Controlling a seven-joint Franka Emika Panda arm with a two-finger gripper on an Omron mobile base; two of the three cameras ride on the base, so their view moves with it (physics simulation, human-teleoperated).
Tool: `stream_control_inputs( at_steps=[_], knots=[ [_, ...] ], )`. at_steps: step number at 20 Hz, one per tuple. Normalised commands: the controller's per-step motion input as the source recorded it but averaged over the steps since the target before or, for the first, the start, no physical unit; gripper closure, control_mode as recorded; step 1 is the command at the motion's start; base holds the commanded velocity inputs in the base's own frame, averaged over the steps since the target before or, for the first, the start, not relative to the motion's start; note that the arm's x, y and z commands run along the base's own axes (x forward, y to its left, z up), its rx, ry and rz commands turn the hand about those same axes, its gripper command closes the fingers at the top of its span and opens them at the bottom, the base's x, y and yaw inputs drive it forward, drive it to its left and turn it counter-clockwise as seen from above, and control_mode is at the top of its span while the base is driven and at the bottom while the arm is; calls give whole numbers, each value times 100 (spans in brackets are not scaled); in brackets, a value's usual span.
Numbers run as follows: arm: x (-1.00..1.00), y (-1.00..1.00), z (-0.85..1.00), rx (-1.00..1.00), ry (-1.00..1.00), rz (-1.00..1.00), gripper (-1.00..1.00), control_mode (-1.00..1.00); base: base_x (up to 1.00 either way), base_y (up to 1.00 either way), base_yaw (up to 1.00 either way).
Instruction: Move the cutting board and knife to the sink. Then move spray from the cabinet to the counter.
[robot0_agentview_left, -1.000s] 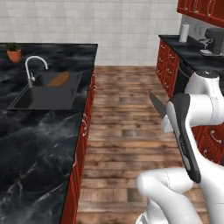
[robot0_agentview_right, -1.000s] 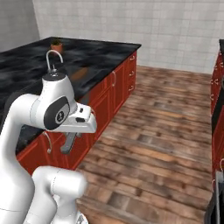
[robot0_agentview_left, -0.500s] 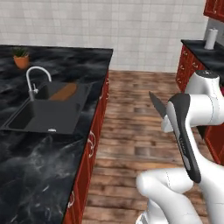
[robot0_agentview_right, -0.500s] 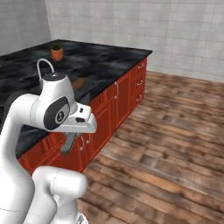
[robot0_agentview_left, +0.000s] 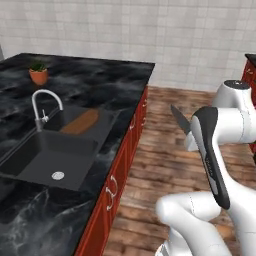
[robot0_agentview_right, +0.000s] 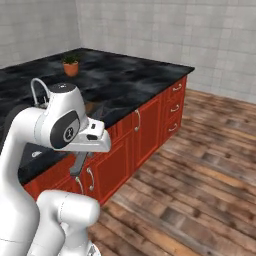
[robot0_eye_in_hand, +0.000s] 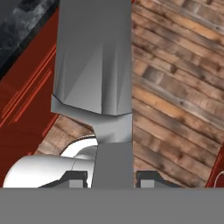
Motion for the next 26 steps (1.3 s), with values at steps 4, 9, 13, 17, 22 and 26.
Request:
stream_control_inputs(
  at_steps=[4, 9, 13, 17, 22, 26],
  knots=[
    [0, 0, 0, 0, 0, 0, 100, 100, 88, -19, 34],
    [0, 0, 0, 0, 0, 0, 100, 100, 57, -35, 52],
    [0, 0, 0, 0, 0, 0, 100, 100, 41, -39, 70],
    [0, 0, 0, 0, 0, 0, 100, 100, 42, -39, 86],
    [0, 0, 0, 0, 0, 0, 100, 100, 36, -36, 89],
    [0, 0, 0, 0, 0, 0, 100, 100, 19, -58, 79]
  ],
)
